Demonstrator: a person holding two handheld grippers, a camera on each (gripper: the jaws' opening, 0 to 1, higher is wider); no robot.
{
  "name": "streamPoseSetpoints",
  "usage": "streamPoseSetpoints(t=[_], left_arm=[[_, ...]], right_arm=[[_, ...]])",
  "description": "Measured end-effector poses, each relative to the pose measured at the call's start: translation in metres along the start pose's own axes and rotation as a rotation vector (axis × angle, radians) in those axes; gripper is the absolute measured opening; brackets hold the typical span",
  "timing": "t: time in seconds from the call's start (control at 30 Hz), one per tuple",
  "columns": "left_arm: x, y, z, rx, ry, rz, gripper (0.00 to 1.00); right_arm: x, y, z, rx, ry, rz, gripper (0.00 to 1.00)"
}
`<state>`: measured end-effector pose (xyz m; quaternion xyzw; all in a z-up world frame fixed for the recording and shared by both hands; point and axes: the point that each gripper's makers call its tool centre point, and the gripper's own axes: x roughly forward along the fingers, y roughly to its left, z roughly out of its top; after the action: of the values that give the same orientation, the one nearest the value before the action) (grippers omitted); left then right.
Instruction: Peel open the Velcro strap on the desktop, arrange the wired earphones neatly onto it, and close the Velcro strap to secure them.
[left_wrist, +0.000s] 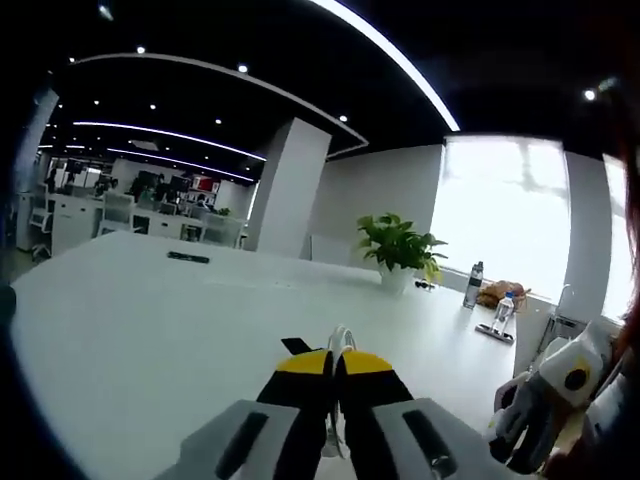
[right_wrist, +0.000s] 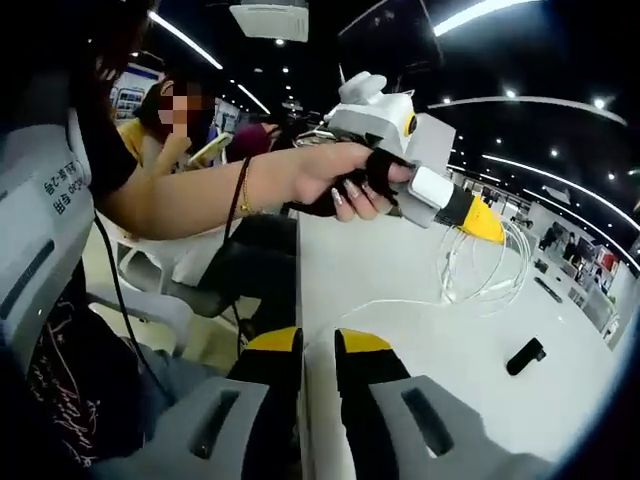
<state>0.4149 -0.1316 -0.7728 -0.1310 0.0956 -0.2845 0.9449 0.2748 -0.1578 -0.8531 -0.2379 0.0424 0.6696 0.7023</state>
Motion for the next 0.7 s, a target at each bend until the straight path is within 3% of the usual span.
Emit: streamPoseSetpoints(t=[0.2,0.53,0.7], left_arm=[[-0.002,0.0,0.001,0.001,-0.006,0.001,0.06],[-0.003,-0.001,0.004,0.002,-0.016,0.0,0.06],[-0.004,-0.001,0.006,0.004,-0.023,0.001,0.06]], right_arm=[[0.004,-0.001,-0.004,0.008,0.016,-0.003,0.13],[0.009,0.004,0.001,0.093,-0.007,0.021,0.05],[0.003,0.001,0.012,0.185,-0.061,0.027,0.05]])
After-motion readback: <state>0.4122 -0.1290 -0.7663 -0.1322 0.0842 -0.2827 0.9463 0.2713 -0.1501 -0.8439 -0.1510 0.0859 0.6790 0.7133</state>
